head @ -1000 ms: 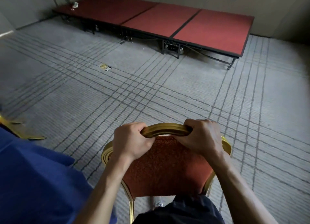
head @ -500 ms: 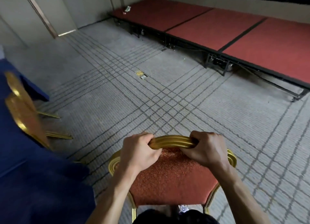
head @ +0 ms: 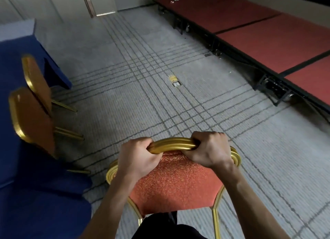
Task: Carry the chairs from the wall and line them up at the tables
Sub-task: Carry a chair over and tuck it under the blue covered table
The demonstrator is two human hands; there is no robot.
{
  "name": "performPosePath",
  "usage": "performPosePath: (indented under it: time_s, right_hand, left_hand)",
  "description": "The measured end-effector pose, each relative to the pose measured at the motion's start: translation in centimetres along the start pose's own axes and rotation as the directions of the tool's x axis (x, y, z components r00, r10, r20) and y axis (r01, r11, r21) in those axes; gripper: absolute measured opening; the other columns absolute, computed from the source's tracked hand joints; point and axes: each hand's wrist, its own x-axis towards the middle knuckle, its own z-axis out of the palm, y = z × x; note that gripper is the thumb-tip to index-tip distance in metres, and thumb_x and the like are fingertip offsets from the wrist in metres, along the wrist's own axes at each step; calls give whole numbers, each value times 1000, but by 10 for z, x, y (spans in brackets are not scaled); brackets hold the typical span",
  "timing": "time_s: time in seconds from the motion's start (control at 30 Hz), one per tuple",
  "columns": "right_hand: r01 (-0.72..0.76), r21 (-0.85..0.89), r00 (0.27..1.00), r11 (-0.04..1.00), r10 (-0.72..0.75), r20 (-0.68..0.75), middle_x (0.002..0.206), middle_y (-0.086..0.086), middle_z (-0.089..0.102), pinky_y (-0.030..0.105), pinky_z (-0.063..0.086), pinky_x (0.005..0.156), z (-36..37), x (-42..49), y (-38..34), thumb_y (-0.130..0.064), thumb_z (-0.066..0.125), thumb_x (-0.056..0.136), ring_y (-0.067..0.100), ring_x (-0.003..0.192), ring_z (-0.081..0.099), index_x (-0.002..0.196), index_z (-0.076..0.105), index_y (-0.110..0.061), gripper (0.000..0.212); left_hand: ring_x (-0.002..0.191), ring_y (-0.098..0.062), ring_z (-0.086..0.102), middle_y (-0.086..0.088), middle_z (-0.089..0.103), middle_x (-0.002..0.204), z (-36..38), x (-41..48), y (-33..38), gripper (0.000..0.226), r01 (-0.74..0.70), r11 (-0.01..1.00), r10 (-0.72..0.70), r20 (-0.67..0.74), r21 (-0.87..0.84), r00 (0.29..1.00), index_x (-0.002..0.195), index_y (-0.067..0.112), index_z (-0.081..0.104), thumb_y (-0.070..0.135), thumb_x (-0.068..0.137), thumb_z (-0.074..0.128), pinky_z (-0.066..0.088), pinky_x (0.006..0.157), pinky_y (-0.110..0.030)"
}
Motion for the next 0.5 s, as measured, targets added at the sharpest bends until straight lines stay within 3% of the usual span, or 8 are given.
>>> performPosePath:
  time_s: [0.27,0.43,0.5]
  right_hand:
    - [-14,6,996,1000,13,86,67,-6,67,30,48,67,31,185,-18,-68,66,73,22,70,66,68,55,-22,47]
    - [33,27,996,999,-35,80,63,-5,64,28,39,61,53,277,-25,-66,66,70,22,64,64,58,41,-28,48]
    - [72,59,995,996,-75,62,58,-8,59,29,43,59,66,317,-29,-67,62,69,20,59,61,57,41,-29,46]
  left_hand:
    - [46,-11,51,8,51,49,9,161,-88,44,66,995,-66,-4,80,998,54,17,44,43,65,77,37,47,-25]
    - [48,-13,53,7,52,51,6,234,-132,41,117,988,-118,4,97,993,57,15,47,43,65,76,42,50,-28]
    - [47,-12,51,7,50,50,8,265,-154,42,132,986,-132,-11,103,991,56,15,46,40,64,78,41,49,-28]
